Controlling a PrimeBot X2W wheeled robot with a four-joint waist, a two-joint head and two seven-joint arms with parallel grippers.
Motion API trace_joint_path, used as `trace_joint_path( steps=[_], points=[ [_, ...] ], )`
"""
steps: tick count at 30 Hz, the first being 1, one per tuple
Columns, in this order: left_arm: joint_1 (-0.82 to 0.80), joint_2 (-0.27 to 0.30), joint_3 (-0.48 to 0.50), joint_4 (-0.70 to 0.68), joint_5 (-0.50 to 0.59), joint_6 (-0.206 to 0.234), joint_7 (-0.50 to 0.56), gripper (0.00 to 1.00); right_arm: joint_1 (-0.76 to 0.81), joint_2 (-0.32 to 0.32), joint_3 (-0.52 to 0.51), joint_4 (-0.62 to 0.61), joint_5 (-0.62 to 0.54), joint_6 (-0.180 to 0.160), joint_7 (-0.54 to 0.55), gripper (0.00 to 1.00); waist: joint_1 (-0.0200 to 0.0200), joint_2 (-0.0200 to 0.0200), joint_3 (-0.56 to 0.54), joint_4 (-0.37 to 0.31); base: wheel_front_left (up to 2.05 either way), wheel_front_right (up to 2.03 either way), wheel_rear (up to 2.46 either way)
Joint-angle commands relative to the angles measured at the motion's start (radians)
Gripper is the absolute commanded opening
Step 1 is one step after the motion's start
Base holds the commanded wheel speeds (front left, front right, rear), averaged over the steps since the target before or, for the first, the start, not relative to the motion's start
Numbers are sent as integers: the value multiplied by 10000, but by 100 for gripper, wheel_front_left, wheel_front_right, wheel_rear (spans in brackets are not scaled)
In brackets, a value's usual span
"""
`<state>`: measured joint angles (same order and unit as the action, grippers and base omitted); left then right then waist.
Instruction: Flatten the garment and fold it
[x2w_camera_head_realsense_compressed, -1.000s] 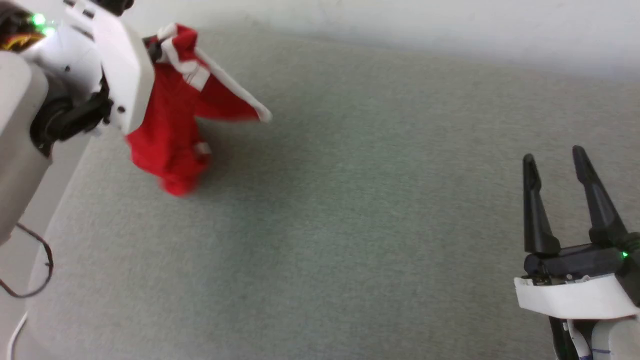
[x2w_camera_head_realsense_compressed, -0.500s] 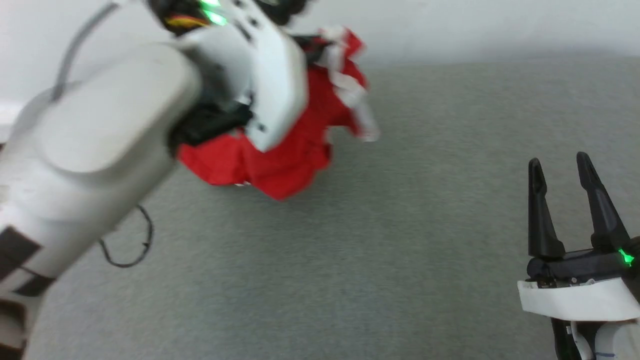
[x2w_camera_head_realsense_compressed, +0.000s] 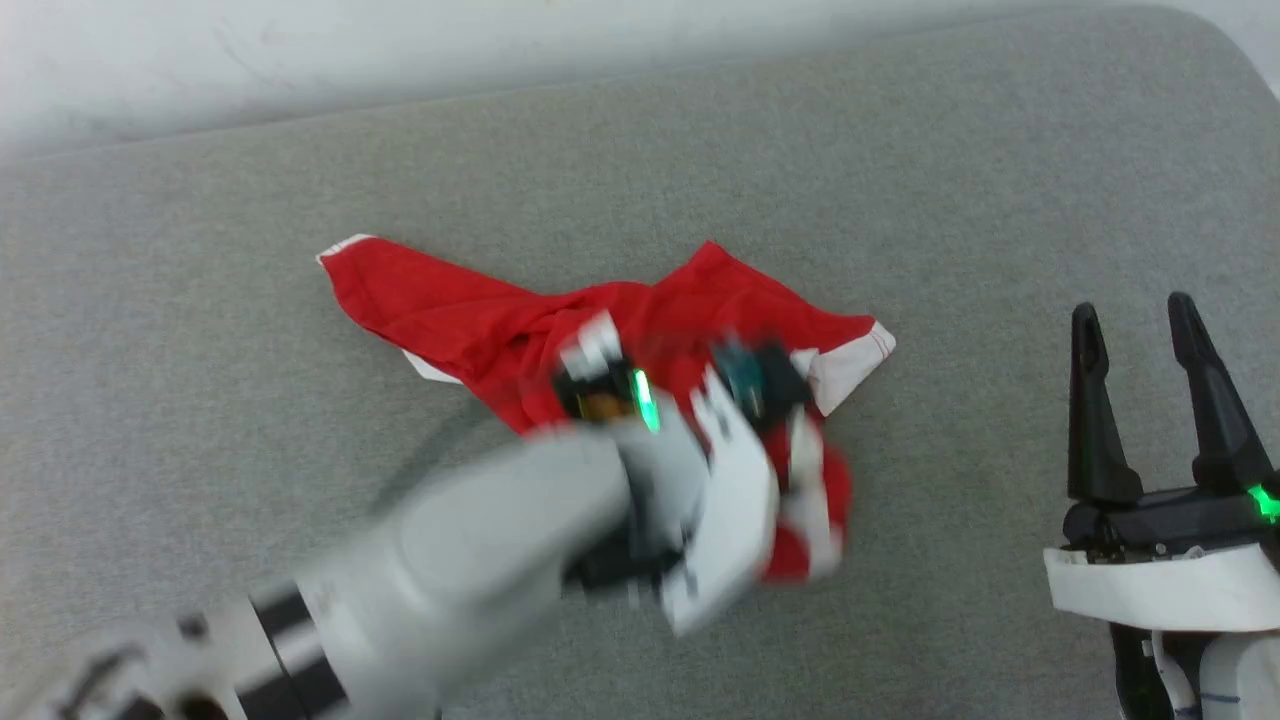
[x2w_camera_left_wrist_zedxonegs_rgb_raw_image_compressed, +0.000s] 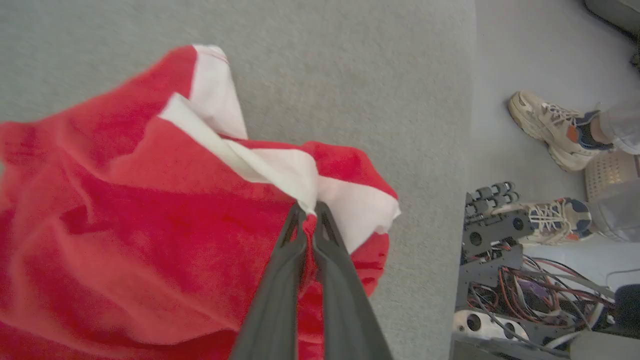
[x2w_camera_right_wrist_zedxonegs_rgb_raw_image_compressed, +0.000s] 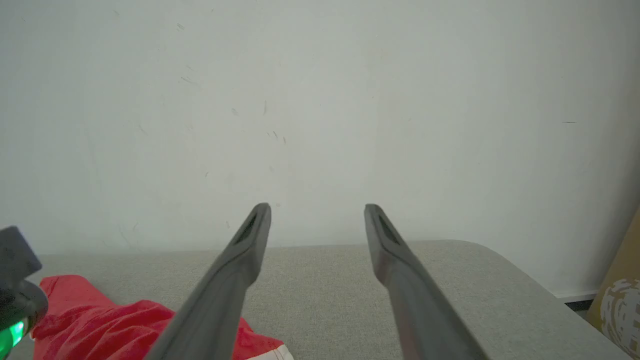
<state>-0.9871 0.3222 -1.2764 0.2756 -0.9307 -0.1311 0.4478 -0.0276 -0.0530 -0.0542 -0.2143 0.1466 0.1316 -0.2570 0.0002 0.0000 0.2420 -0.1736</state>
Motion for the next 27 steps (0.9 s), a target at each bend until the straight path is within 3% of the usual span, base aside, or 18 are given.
trace_joint_path(
  steps=[1,6,9,10,11,14,20,24,27],
  points=[
    [598,-119,-34,-129,286,4,296,0,-191,27,17,7,24,-9,-47,100,-2,0,191,-106,0,0,0],
    [2110,-350,-36,-494,1035,4,1197,0,-324,27,20,43,-38,-9,-47,100,-2,0,211,-17,0,0,0],
    [2483,-422,-37,-537,1342,4,1216,0,-292,27,62,81,-106,-9,-47,100,-2,0,74,88,0,0,0],
    [2530,-440,-37,-492,1488,4,1053,18,-266,27,59,90,-121,-9,-47,100,-2,0,-7,135,0,0,0],
    [2547,-473,-37,-401,1579,4,761,100,-230,28,63,98,-142,-9,-47,100,-2,0,-98,180,0,0,0],
    [2447,-622,-37,-232,1771,4,-562,100,-75,28,18,122,-216,-9,-47,100,-2,0,-457,357,0,0,0],
    [1927,-767,471,357,2269,111,-4235,100,388,28,-180,107,-380,-9,-47,100,-2,0,-1133,842,0,0,0],
    [1875,-779,1281,627,2946,1140,-6305,100,563,28,-206,67,-447,-9,-47,100,-2,0,-1370,1106,0,0,0],
    [2160,-755,2082,608,3210,2150,-6967,100,654,28,-219,51,-474,-9,-47,100,-2,0,-1498,1251,0,0,0]
  ],
)
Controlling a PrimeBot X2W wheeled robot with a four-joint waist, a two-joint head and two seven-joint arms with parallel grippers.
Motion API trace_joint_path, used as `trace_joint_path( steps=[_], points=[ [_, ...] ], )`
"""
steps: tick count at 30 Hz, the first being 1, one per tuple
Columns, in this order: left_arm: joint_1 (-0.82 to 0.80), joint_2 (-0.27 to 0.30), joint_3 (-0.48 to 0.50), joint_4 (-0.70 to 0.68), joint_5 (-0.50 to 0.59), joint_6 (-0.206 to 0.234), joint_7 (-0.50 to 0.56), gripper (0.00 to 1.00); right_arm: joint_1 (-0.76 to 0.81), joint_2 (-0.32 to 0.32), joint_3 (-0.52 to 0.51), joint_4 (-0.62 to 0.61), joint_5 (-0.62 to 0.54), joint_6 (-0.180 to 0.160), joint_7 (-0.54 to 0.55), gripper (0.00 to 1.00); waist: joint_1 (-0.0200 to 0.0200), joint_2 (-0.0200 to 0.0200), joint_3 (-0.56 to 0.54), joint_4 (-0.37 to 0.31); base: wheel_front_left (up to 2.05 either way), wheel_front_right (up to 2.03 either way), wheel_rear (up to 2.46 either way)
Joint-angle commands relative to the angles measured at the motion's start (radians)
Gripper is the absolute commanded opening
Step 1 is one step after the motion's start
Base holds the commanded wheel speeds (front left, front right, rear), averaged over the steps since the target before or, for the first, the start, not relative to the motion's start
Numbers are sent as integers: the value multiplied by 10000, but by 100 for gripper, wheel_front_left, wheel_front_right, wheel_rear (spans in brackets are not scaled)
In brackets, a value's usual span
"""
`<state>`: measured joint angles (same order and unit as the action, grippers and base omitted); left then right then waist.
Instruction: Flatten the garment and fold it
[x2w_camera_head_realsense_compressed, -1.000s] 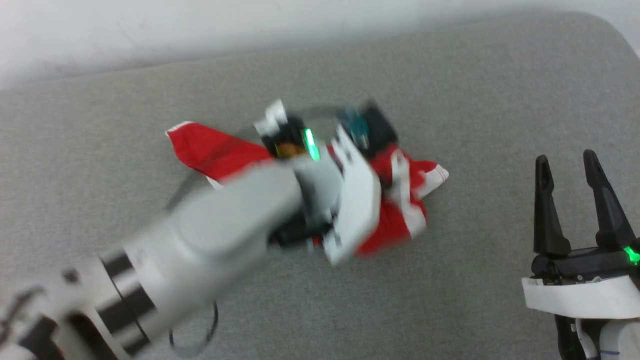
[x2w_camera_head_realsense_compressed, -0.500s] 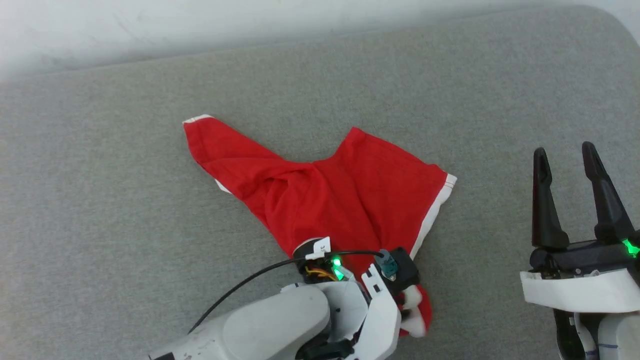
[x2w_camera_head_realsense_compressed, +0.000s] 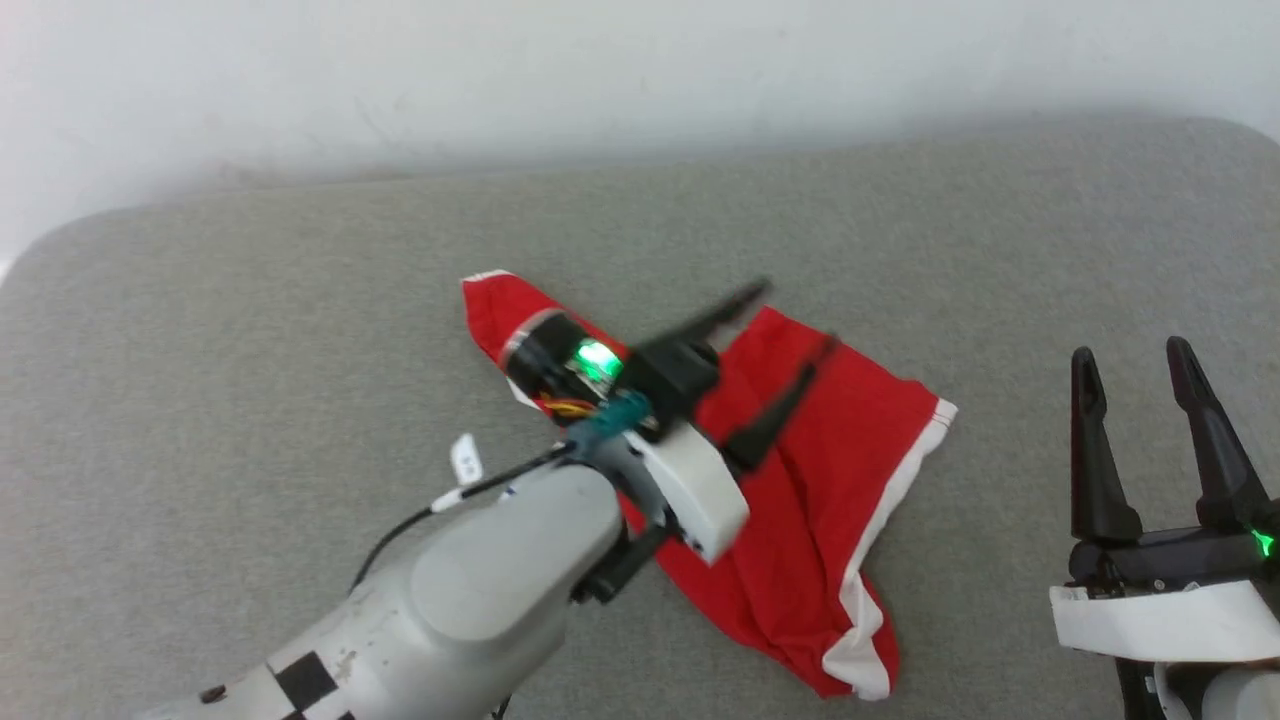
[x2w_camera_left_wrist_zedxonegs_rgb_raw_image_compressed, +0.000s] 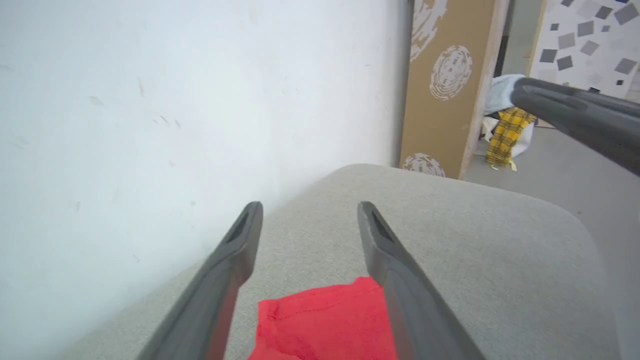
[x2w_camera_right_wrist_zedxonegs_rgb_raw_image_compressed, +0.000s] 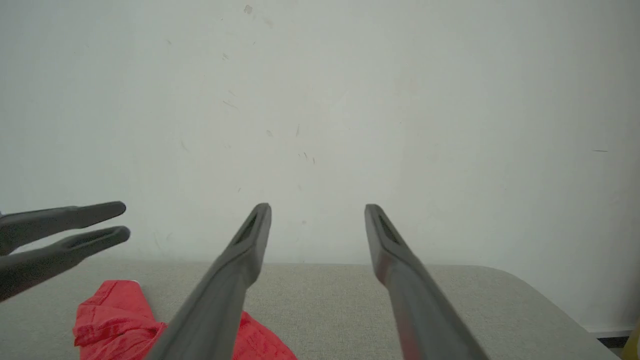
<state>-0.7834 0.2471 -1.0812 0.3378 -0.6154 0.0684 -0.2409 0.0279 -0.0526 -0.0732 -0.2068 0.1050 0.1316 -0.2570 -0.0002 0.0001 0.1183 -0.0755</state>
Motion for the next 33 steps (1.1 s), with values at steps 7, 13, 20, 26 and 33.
trace_joint_path(
  steps=[7,13,20,26,33],
  points=[
    [1707,436,2909,-1323,1538,2262,-204,100,284,24,-196,16,-68,-9,-47,100,2,-1,-472,519,0,0,0],
    [3879,530,5174,-2343,2775,3140,-206,100,496,24,-529,206,-47,-9,-47,100,2,-1,-698,655,0,0,0],
    [5942,294,6958,-3053,3986,3331,-207,100,711,24,-870,562,282,-9,-47,100,2,-1,-928,802,0,0,0],
    [6981,-86,7550,-2796,4580,2856,-207,100,905,24,-883,899,529,-9,-47,100,2,-1,-1088,900,0,0,0],
    [7380,-504,7882,-2479,4934,2445,-208,100,1015,24,-823,992,491,-9,-47,100,2,-1,-1143,924,0,0,0]
  ],
)
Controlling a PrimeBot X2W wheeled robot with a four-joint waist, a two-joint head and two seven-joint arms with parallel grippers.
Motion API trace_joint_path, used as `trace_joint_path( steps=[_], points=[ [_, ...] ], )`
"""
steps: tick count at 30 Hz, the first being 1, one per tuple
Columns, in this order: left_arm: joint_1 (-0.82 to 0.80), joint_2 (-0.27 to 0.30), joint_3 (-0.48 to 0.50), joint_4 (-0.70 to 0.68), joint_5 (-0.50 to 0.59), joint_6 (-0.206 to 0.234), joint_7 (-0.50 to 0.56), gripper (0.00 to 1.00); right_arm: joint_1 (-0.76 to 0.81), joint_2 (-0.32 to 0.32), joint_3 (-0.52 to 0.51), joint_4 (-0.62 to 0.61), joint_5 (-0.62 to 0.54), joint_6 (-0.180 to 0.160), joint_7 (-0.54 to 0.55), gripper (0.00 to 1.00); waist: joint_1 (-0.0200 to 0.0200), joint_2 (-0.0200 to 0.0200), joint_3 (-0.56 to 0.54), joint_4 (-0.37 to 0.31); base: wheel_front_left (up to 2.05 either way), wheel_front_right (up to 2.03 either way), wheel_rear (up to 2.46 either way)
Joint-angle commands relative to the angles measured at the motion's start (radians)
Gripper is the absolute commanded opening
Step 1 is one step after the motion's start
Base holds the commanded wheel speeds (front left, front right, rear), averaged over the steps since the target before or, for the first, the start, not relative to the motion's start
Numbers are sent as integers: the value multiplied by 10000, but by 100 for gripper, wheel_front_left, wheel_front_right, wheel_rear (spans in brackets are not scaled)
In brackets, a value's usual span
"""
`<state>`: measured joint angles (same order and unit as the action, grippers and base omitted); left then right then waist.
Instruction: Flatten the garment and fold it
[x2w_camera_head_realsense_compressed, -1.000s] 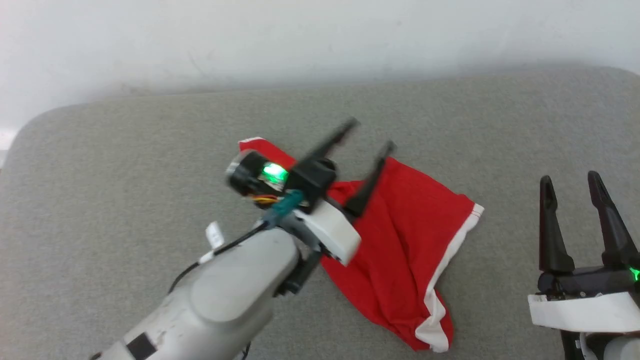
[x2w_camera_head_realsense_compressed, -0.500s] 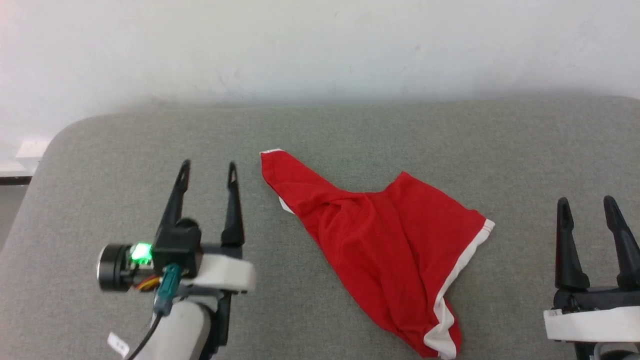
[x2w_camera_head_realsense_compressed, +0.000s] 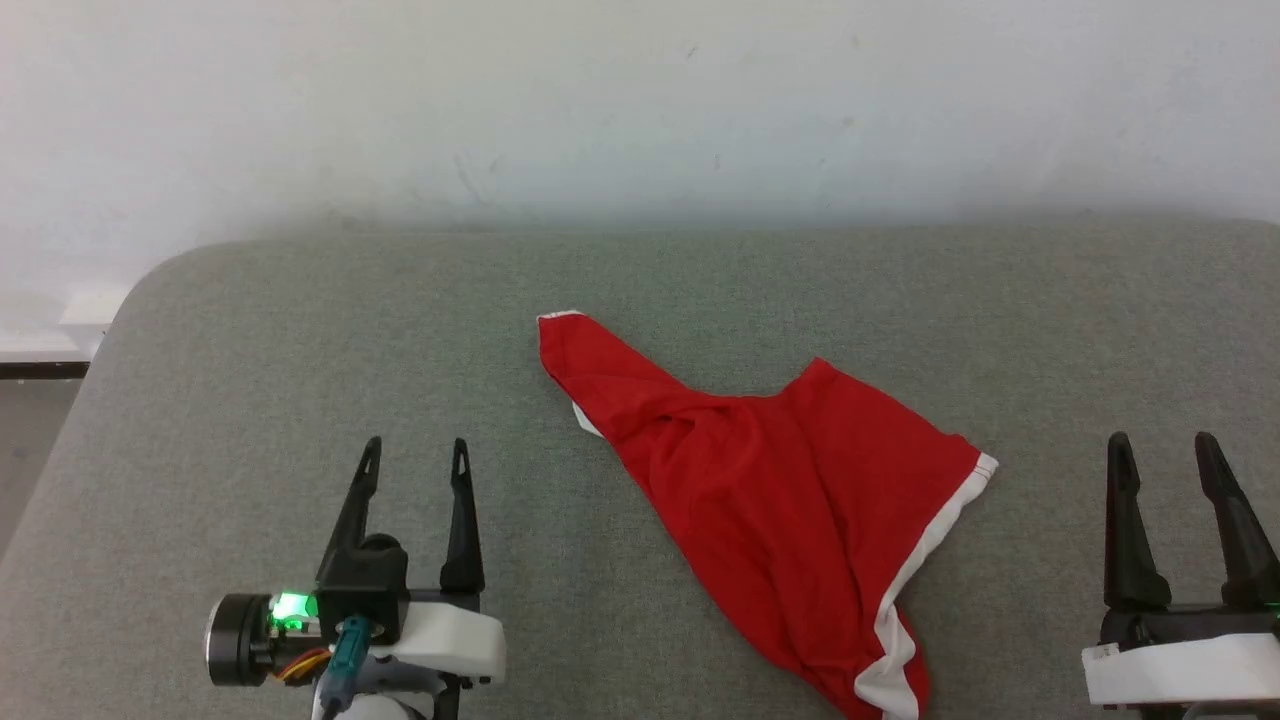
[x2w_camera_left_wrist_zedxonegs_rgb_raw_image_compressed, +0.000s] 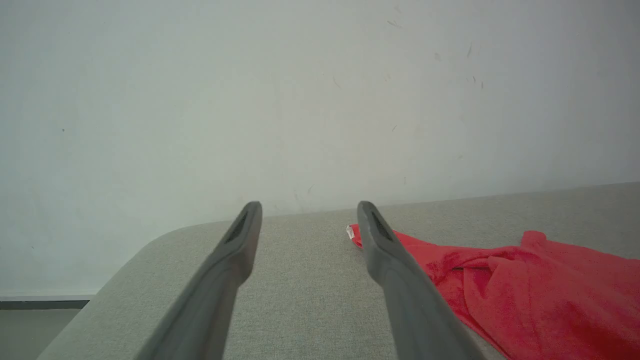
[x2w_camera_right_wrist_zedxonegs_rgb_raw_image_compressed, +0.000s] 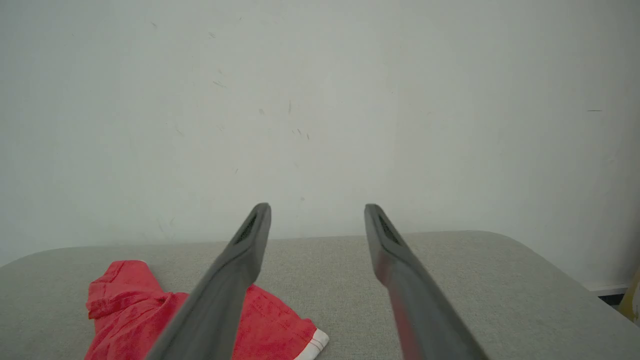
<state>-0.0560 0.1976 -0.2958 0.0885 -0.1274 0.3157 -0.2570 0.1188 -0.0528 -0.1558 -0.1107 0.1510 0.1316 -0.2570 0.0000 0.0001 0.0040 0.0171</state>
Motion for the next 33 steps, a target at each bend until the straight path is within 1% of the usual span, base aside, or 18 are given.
trace_joint_path(
  steps=[1,3,6,9,13,16,18,19,20,22,24,26,29,31,33],
  points=[
    [124,-59,89,47,104,-89,-47,100,107,26,18,34,19,-9,-47,100,0,-1,-2,-3,0,0,0],
    [93,-151,207,114,189,-216,-47,100,93,26,48,25,0,-9,-47,100,0,-1,4,-19,0,0,0],
    [-240,-220,341,191,283,-537,-47,100,32,26,51,-1,-30,-9,-47,100,0,-1,54,-21,0,0,0],
    [-1007,-205,460,309,309,-1028,-47,100,-83,26,49,-40,-64,-9,-47,100,0,-1,193,-23,0,0,0],
    [-2593,-60,446,863,309,-1875,-47,100,-307,26,119,-89,-136,-9,-47,100,0,-1,433,-139,0,0,0],
    [-3956,11,289,1829,96,-2700,11,100,-457,26,130,-113,-170,-9,-47,100,0,-1,641,-312,0,0,0],
    [-4992,46,37,2497,84,-3260,349,100,-540,26,163,-138,-181,-9,-47,100,0,-1,821,-461,0,0,0],
    [-5471,-2,-108,2864,-6,-3595,713,100,-583,26,182,-145,-183,-9,-47,100,0,-1,916,-551,0,0,0],
    [-5945,-44,-280,3195,-43,-3839,1080,100,-627,26,200,-146,-185,-9,-47,100,0,-1,1015,-639,0,0,0],
    [-6833,-173,-615,3725,-145,-4153,1633,100,-741,26,211,-142,-170,-9,-47,100,0,-1,1249,-845,0,0,0],
    [-7612,-334,-1024,4290,-358,-4349,2208,100,-879,26,220,-142,-138,-9,-47,100,0,-1,1488,-1052,0,0,0],
    [-8307,-461,-1558,4865,-580,-4433,2747,100,-1019,26,282,-144,-105,-9,-47,100,0,-1,1731,-1280,0,0,0],
    [-9216,-591,-3068,5525,-1238,-4456,3473,100,-1243,26,411,-122,-98,-9,-47,100,0,-1,2109,-1660,0,0,0],
    [-9703,-631,-4109,5894,-2110,-4459,4099,100,-1385,26,470,-116,-51,-9,-47,100,0,-1,2359,-1915,0,0,0],
    [-10199,-489,-5118,6167,-2921,-4460,4833,100,-1555,26,563,-119,-5,-9,-47,100,0,-1,2631,-2228,0,0,0]
  ],
)
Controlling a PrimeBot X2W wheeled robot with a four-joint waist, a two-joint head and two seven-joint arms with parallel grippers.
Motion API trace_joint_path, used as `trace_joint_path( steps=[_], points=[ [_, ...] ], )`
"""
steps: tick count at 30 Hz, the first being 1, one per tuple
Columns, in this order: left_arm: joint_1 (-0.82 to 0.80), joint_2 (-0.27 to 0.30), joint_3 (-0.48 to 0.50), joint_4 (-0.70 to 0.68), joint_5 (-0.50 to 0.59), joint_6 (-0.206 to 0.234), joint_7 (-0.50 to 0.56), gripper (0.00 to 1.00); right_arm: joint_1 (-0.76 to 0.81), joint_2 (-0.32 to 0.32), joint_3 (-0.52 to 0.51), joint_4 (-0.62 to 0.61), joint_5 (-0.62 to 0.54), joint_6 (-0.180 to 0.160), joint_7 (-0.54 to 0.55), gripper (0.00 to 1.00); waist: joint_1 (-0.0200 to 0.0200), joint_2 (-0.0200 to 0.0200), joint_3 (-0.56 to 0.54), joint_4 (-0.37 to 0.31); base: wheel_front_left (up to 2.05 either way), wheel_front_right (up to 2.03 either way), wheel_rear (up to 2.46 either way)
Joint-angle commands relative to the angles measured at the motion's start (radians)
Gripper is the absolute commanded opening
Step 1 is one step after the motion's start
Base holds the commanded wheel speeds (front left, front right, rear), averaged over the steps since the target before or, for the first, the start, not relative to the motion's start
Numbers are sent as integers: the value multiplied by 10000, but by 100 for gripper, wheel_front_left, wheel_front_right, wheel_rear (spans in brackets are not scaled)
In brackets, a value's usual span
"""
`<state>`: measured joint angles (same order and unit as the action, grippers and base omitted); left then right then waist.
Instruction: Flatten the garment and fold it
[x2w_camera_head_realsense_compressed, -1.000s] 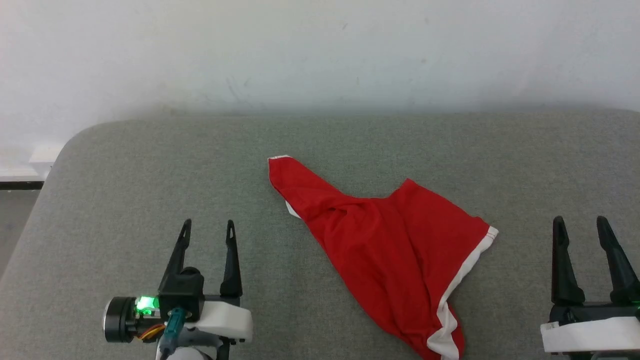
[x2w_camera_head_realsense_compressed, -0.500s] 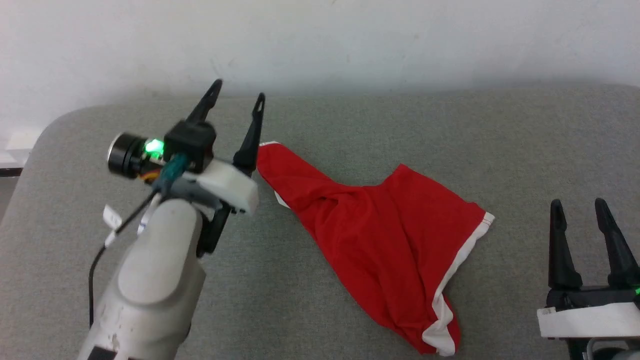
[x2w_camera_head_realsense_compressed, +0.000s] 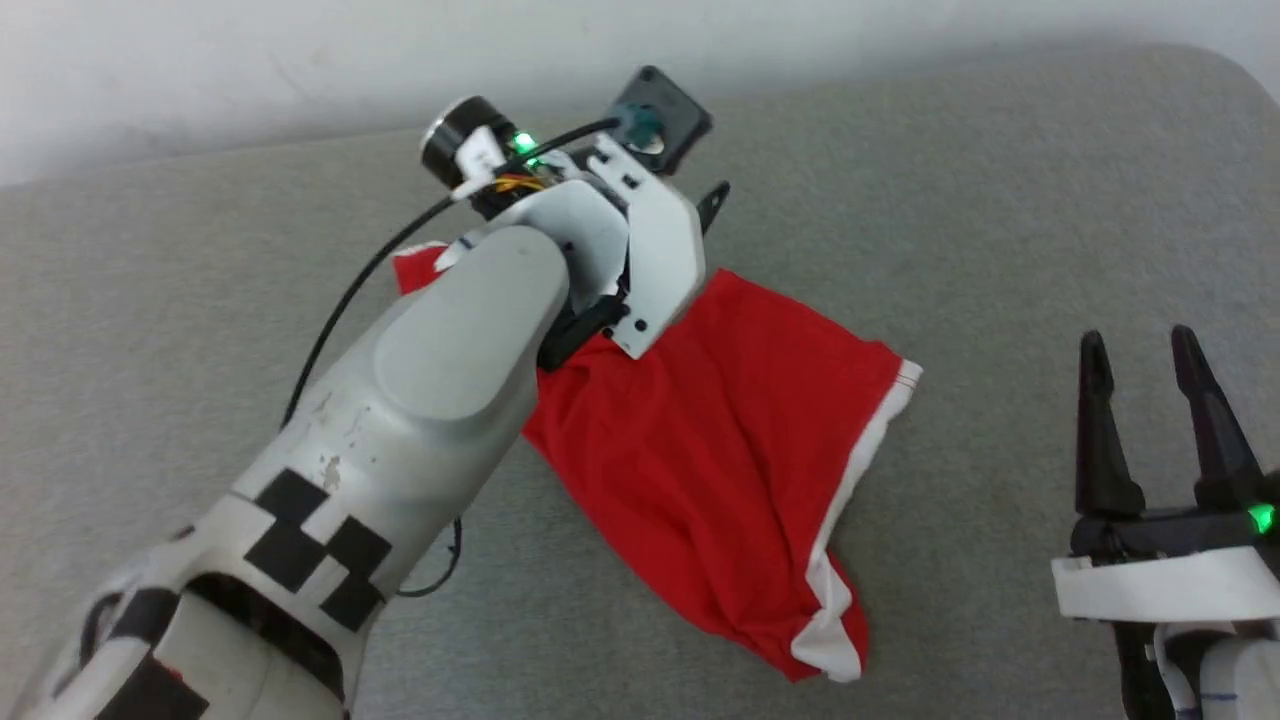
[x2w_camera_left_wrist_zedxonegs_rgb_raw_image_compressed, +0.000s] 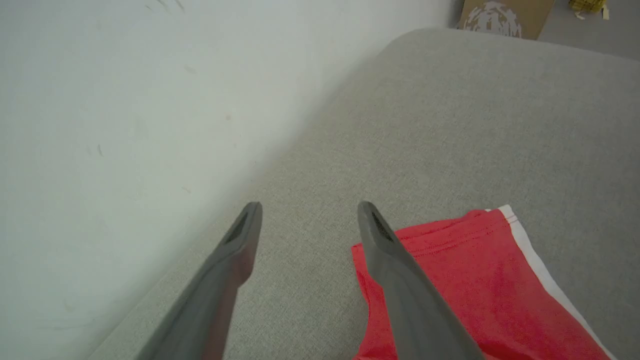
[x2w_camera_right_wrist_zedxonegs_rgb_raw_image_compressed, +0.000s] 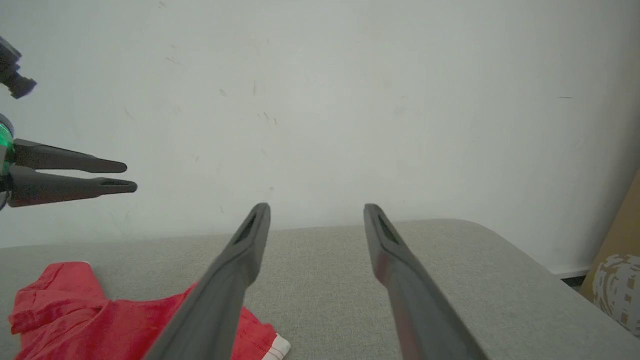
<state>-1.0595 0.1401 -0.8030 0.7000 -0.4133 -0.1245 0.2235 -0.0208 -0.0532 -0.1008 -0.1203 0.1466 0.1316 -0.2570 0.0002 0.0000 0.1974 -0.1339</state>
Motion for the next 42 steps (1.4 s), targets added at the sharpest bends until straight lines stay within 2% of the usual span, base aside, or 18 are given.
trace_joint_path(
  steps=[1,8,12,17,20,23,24,25,29,33,37,42],
  points=[
    [-402,189,-556,137,-445,-58,405,100,-253,30,64,-23,67,-9,-47,100,-2,0,846,-889,0,0,0],
    [-1630,879,-3518,282,-3179,-60,3121,100,-804,30,174,-29,354,-9,-47,100,-2,0,1833,-1814,0,0,0],
    [-2099,1251,-4327,444,-4310,-60,4325,100,-1028,30,278,-25,542,-9,-47,100,-2,0,2318,-2184,0,0,0],
    [-1976,1363,-4723,449,-4494,-60,5043,100,-1140,30,286,18,652,-9,-47,100,-2,0,2553,-2288,0,0,0],
    [-1530,1463,-4763,147,-4134,-60,5631,100,-1203,30,332,49,617,-9,-47,100,-2,0,2564,-2247,0,0,0],
    [-1241,1585,-4768,-339,-3771,-61,5758,100,-1259,30,311,43,524,-9,-47,100,-2,0,2460,-2070,0,0,0],
    [-1209,1621,-4769,-518,-3660,-61,5703,64,-1262,30,305,33,476,-9,-47,100,-2,0,2399,-1985,0,0,0],
    [-1200,1645,-4770,-659,-3665,-61,5608,0,-1255,30,292,24,428,-9,-47,100,-2,0,2325,-1889,0,0,0],
    [-1563,1748,-4771,-1005,-4057,-61,4457,0,-1166,30,240,-39,257,-9,-47,100,-2,0,2000,-1467,0,0,0],
    [-2098,2042,-4718,-855,-4443,-61,2650,0,-1000,30,204,-95,92,-9,-47,100,-2,0,1653,-1033,0,0,0],
    [-2431,2628,-4559,108,-4609,-61,1318,0,-869,30,163,-121,2,-9,-47,100,-2,0,1418,-732,0,0,0],
    [-2227,3228,-4399,1489,-4707,-14,596,0,-817,30,205,-129,-28,-9,-47,100,-2,0,1333,-667,0,0,0]
  ],
)
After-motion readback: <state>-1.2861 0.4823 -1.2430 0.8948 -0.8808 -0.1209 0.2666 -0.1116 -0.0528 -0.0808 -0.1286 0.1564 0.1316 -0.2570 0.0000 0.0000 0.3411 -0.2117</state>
